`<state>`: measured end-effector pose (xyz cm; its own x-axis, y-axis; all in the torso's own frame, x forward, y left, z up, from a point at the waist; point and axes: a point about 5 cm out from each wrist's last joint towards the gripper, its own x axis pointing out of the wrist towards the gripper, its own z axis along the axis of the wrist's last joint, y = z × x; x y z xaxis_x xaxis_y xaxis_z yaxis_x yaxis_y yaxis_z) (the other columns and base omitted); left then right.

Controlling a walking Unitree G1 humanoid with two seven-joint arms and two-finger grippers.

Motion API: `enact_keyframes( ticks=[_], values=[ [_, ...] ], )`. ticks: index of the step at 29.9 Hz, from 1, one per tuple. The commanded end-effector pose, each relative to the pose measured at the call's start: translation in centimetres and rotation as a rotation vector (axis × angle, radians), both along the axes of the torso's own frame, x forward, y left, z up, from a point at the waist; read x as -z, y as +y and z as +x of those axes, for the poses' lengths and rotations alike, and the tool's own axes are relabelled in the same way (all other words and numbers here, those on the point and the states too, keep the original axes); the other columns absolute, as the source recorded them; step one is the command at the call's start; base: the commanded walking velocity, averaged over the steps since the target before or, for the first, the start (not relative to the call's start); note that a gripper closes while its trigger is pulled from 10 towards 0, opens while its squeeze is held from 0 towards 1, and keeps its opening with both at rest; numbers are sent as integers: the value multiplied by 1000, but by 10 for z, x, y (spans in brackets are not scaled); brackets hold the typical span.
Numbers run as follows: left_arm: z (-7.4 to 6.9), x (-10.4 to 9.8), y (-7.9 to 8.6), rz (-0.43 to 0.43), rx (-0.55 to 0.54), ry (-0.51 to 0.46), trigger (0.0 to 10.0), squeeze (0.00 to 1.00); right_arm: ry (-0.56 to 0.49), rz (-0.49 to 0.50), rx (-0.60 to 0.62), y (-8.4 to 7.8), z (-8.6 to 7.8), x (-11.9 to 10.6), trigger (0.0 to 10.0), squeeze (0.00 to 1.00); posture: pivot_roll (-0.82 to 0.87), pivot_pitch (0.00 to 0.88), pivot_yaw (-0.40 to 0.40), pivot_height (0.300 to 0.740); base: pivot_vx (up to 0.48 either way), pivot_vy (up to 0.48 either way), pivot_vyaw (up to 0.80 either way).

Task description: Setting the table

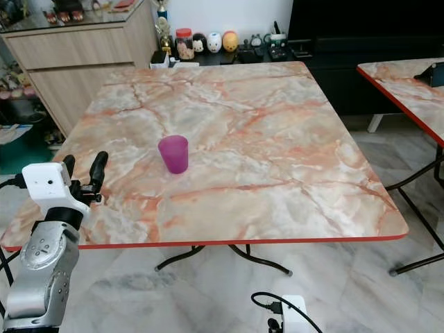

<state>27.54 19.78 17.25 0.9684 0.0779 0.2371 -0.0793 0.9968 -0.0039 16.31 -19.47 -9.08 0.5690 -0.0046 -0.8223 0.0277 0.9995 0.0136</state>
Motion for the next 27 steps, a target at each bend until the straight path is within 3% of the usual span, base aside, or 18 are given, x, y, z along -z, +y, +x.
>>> enact_keyframes(
  ticks=[1, 17, 27],
  values=[
    [0, -2, 0, 7, 9, -1, 10000, 0, 7, 0, -9, 2, -1, 1, 10000, 0, -17, 0, 45, 707, 0, 0, 0],
    [0, -1, -4, 13, 42, 9, 10000, 0, 15, -2, 6, 1, -2, 1, 10000, 0, -16, 0, 48, 707, 0, 0, 0],
    [0, -1, -5, 11, 56, 11, 10000, 0, 20, -12, -13, 1, -2, 1, 10000, 0, -14, 0, 48, 707, 0, 0, -259]
  ],
)
